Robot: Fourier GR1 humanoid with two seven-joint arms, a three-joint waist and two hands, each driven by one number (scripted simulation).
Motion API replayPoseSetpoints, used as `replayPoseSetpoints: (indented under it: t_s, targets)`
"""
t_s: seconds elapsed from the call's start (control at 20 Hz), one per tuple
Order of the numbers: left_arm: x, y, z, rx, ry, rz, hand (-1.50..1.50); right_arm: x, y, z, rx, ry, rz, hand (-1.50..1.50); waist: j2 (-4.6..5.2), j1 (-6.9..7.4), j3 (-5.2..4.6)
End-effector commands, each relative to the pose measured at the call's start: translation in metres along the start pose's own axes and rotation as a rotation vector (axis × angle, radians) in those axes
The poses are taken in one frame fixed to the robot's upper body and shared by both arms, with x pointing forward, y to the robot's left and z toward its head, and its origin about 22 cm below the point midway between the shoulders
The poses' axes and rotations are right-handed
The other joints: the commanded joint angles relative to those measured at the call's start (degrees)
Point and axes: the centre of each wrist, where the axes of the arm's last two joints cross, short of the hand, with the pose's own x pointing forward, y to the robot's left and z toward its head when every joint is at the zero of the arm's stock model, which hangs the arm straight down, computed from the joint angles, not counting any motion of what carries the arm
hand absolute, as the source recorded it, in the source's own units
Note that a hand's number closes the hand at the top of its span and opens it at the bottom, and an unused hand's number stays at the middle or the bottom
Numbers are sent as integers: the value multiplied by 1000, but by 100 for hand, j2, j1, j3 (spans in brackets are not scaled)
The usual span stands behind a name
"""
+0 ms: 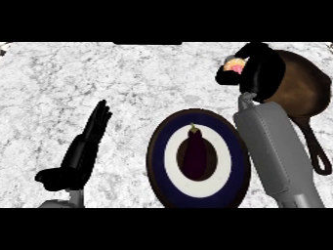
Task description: Pick the cupcake from the plate and place it in the pan
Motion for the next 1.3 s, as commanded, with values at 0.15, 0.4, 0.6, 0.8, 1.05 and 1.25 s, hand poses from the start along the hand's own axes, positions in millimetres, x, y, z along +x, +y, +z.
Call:
replayPoseSetpoints:
  t_s: [0.15,0.4,0.6,0.8,1.05,1.25]
  targets:
    - [18,9,-19,1,-2,-10,0,-60,-1,-47,-183,0,90,150,10,-8,1]
    - [5,8,-2,1,2,-12,0,-121,2,-76,-308,2,127,150,41,76,7]
    - [12,8,-13,-20,-13,-3,0,-136,-15,-104,-380,35,49,150,40,79,9]
    - [0,4,-3,-29,-7,2,0,-158,-28,-128,-384,47,70,150,91,211,16]
    - [5,0,-12,-35,-11,-3,0,-177,-38,-139,-179,195,54,150,118,259,21]
    - [14,-8,-13,-58,-28,-6,0,-196,-30,-133,106,281,155,-150,144,379,26]
